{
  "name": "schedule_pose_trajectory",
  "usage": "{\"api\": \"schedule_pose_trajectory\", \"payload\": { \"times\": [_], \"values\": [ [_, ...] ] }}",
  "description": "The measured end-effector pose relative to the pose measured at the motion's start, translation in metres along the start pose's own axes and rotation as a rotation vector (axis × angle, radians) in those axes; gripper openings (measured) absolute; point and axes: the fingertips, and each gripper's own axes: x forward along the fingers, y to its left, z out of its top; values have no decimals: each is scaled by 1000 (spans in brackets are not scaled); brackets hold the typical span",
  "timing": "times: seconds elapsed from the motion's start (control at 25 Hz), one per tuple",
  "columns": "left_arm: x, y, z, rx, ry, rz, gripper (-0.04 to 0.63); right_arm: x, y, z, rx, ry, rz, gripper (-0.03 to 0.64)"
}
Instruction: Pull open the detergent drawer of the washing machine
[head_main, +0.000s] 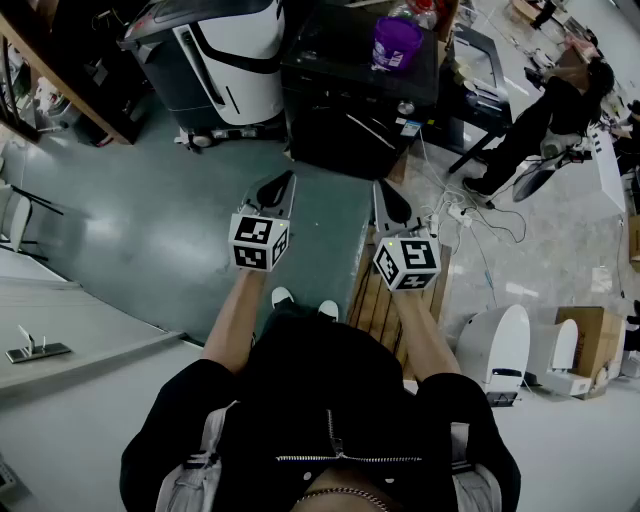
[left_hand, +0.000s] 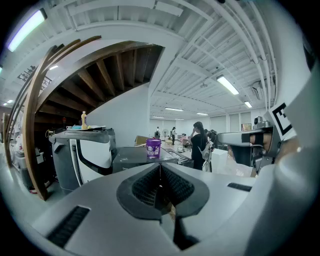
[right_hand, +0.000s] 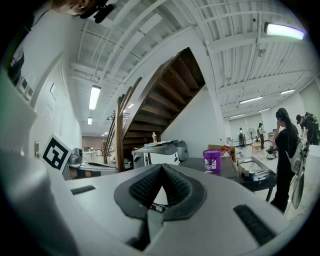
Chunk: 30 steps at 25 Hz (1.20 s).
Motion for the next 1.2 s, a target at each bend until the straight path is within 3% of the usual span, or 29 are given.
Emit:
{"api": "schedule_pose_trajectory", "payload": {
  "times": [0.72,1.2],
  "values": [
    [3,-10,2,3,-8,-11,23,-6,-13,0,11,-1,2,5],
    [8,-28,-4,-8,4,-12,23,-3,-25,-11,29,18,54,5]
  ]
}}
